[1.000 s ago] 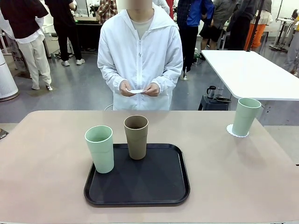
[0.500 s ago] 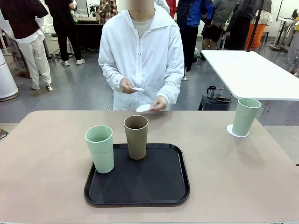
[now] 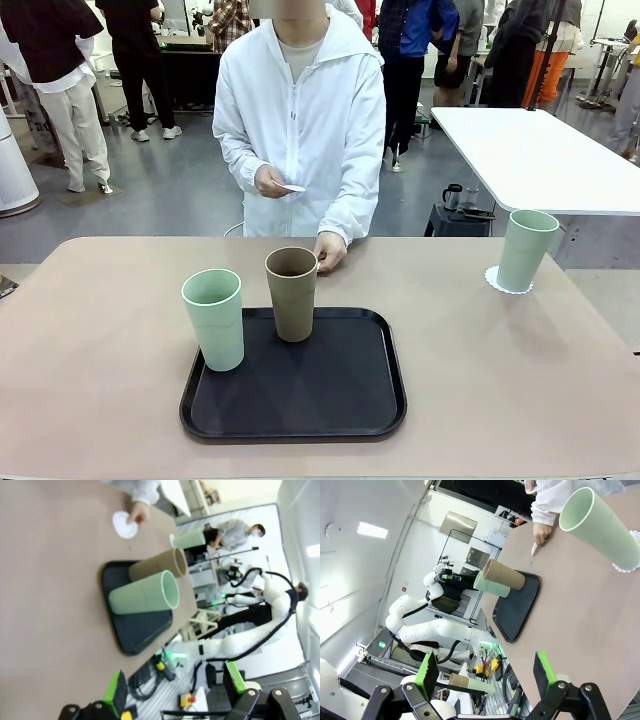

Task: Place coasters on the table and set cups on them.
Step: Take one Reusable plastic cup from the Flat Tray and place it on a coaster set by the human.

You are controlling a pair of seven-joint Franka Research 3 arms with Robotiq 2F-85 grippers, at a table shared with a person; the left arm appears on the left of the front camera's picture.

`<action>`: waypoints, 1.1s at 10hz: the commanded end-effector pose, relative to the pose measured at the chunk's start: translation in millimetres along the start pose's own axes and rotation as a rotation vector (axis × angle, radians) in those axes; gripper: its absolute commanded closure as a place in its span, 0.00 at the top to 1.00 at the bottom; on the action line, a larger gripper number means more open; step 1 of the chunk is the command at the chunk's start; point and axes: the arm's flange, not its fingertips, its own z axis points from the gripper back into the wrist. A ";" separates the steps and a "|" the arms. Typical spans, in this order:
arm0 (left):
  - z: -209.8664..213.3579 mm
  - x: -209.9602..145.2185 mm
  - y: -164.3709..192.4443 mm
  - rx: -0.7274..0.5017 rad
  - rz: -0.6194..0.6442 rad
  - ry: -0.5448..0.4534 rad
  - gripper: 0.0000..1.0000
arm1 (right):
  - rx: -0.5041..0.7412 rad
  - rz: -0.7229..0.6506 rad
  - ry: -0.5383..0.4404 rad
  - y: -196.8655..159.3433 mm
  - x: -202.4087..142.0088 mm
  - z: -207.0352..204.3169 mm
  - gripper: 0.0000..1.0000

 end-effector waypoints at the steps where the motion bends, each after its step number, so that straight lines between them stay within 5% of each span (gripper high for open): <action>1: 0.7 0.2 -0.6 -0.015 -0.012 -0.007 1.00 | 0.000 -0.004 -0.001 -0.6 -1.1 -0.7 1.00; 11: 0.7 0.2 -0.6 -0.015 -0.012 -0.007 1.00 | 0.000 -0.004 -0.001 -0.6 -1.1 -0.7 1.00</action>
